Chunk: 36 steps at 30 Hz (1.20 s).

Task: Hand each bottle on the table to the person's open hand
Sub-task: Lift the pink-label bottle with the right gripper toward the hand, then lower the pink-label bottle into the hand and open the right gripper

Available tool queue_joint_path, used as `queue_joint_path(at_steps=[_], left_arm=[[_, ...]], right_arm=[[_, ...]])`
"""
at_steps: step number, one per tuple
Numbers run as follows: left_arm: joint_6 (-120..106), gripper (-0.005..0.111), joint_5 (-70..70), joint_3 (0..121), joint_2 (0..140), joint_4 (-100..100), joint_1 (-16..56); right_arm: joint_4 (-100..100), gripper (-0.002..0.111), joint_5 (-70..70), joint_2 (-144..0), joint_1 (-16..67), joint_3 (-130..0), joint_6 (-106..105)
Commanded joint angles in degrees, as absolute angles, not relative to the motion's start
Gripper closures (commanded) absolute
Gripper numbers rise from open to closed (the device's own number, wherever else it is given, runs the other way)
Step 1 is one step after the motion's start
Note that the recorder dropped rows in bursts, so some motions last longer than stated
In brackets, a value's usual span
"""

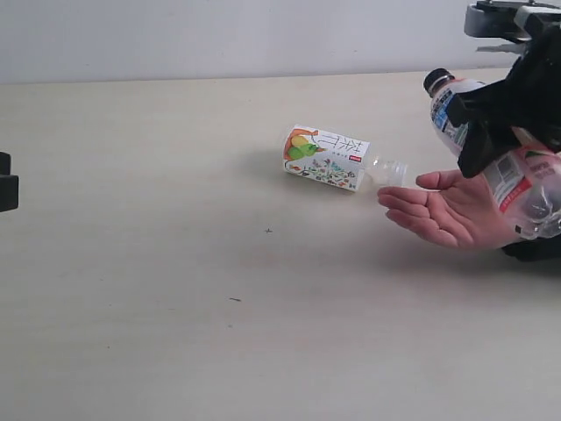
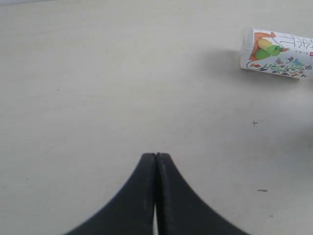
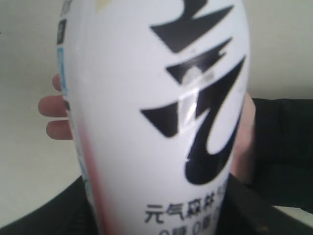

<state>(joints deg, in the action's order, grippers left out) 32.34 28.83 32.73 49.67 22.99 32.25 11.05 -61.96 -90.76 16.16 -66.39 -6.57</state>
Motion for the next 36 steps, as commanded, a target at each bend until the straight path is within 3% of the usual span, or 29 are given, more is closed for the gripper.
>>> queue_joint_path(at_steps=[1, 22, 36], left_arm=[[32.75, 0.107, 28.12, 32.52, 49.37, 23.08, 32.1], [32.75, 0.107, 28.12, 32.52, 49.37, 23.08, 32.1], [32.75, 0.107, 28.12, 32.52, 49.37, 23.08, 32.1]], right_arm=[[15.35, 0.108, -54.95, -88.15, 16.39, -59.39, -6.06], [18.94, 0.108, -51.79, -90.15, 16.39, -56.28, -12.09], [18.94, 0.064, -51.98, -90.15, 16.39, -56.28, -12.6]])
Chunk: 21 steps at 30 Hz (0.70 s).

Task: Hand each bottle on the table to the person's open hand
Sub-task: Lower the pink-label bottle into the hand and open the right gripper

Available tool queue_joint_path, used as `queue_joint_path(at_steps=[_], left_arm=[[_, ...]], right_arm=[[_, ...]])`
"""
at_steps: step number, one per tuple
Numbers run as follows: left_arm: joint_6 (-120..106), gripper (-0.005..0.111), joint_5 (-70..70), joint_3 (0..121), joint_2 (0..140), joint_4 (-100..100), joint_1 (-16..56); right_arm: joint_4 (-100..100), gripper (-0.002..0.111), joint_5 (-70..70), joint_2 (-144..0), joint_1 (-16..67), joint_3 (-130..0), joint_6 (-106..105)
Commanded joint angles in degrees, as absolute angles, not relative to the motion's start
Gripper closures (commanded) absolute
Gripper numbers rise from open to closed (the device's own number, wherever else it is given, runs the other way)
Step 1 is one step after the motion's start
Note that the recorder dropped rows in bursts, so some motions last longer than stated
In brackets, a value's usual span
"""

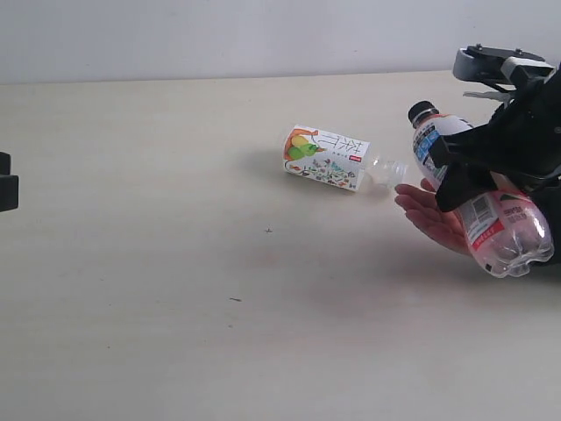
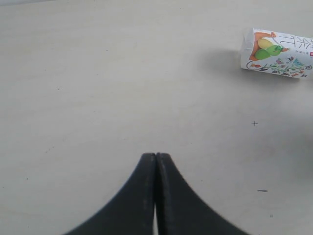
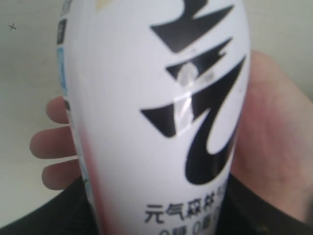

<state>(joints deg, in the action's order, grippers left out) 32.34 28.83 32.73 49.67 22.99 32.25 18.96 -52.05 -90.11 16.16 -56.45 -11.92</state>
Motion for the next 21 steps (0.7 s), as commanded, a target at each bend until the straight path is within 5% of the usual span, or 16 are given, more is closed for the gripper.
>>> queue_joint_path(at_steps=[1, 11, 21], left_arm=[[32.75, 0.107, 28.12, 32.52, 49.37, 23.08, 32.1], [32.75, 0.107, 28.12, 32.52, 49.37, 23.08, 32.1], [32.75, 0.107, 28.12, 32.52, 49.37, 23.08, 32.1]], right_arm=[[18.94, 0.061, -52.13, -90.15, 16.39, -56.28, -12.6], [18.94, 0.041, -51.91, -90.15, 16.39, -56.28, -12.6], [18.94, 0.039, -50.69, -90.15, 16.39, -56.28, -12.92]])
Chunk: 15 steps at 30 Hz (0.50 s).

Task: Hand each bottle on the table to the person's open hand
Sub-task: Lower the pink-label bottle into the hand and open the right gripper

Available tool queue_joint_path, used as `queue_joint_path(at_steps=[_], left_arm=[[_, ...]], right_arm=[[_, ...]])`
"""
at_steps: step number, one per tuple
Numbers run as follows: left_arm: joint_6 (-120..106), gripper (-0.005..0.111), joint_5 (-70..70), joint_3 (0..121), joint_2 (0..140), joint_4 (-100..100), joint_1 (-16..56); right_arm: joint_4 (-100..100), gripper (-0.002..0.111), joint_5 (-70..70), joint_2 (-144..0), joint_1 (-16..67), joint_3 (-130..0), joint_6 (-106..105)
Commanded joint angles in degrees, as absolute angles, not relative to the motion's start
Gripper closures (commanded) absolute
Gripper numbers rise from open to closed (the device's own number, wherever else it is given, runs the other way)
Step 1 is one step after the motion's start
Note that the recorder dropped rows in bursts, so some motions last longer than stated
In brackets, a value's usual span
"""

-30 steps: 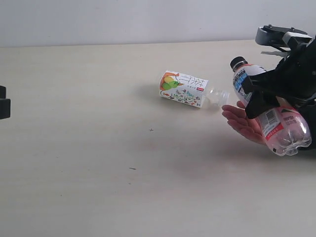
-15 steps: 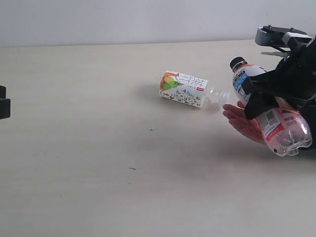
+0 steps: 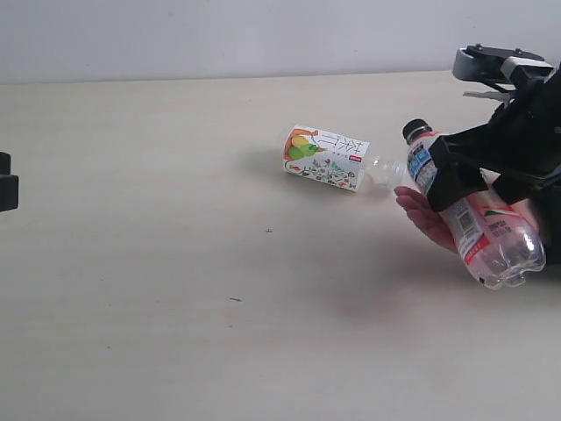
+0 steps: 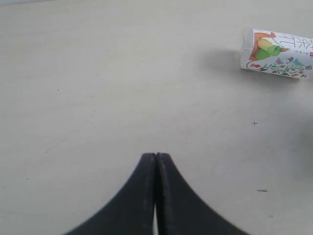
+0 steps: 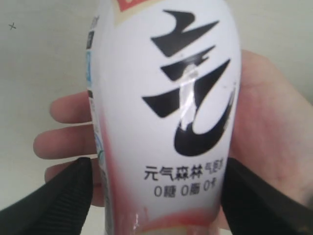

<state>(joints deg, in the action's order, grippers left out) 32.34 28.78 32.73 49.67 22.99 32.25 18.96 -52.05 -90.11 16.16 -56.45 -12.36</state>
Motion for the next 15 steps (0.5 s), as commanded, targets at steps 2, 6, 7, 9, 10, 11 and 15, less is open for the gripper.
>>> queue_joint_path(at_steps=[2, 6, 7, 9, 10, 11, 15], left_arm=[[32.75, 0.107, 28.12, 32.52, 49.37, 23.08, 32.1], [32.75, 0.107, 28.12, 32.52, 49.37, 23.08, 32.1], [32.75, 0.107, 28.12, 32.52, 49.37, 23.08, 32.1], [32.75, 0.107, 28.12, 32.52, 49.37, 23.08, 32.1], [32.75, 0.107, 28.12, 32.52, 49.37, 23.08, 32.1], [32.75, 0.107, 28.12, 32.52, 49.37, 23.08, 32.1], [32.75, 0.107, 28.12, 32.52, 49.37, 23.08, 32.1]], right_arm=[[18.94, 0.039, -50.44, -90.15, 16.39, -56.28, -12.92], [19.24, 0.039, -50.46, -90.01, 16.39, -56.43, -12.92], [19.62, 0.039, -50.46, -89.9, 16.39, -56.43, -12.92], [19.76, 0.039, -50.56, -89.31, 16.39, -56.9, -12.92], [19.76, 0.039, -50.85, -88.83, 16.39, -57.53, -12.92], [19.76, 0.039, -50.96, -88.36, 16.39, -58.12, -12.78], [19.76, 0.039, -49.95, -84.85, 16.39, -61.25, -12.78]])
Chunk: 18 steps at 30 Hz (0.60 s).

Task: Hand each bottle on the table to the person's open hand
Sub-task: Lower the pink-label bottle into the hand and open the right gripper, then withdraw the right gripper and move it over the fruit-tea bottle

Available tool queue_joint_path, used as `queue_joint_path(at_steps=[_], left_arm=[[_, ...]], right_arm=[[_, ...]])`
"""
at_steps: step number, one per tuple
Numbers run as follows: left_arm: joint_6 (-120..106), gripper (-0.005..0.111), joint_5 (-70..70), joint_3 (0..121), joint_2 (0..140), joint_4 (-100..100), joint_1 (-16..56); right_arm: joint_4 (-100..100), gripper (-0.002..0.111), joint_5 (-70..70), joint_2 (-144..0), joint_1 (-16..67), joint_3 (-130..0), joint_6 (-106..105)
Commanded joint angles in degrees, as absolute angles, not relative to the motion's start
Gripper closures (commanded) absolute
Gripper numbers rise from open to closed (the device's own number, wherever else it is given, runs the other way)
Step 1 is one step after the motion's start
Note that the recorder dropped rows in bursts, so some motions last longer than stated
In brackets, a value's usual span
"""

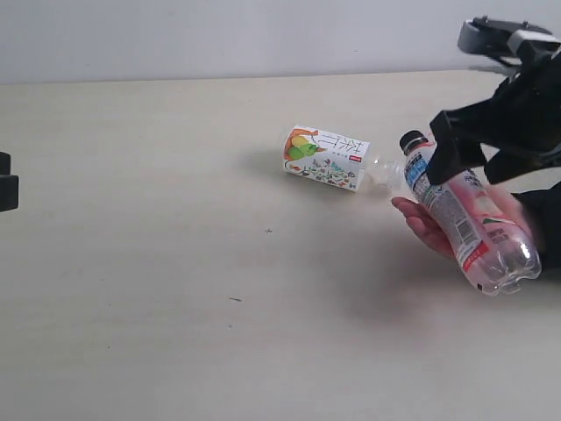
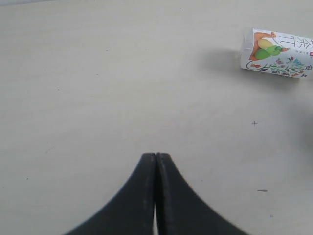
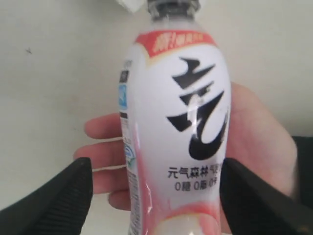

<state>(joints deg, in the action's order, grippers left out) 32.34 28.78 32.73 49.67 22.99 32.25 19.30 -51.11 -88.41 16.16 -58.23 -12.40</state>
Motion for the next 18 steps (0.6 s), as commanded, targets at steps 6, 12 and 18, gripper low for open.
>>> queue_joint_path(at_steps=[6, 12, 18], left_arm=[[32.75, 0.107, 28.12, 32.52, 49.37, 23.08, 32.1], [32.75, 0.107, 28.12, 32.52, 49.37, 23.08, 32.1], [32.75, 0.107, 28.12, 32.52, 49.37, 23.08, 32.1]], right_arm=[[20.3, 0.039, -42.88, -77.91, 16.39, -64.82, -12.35], [23.02, 0.039, -33.52, -72.09, 16.39, -65.64, -12.35], [23.18, 0.039, -32.48, -71.47, 16.39, -65.54, -14.66]])
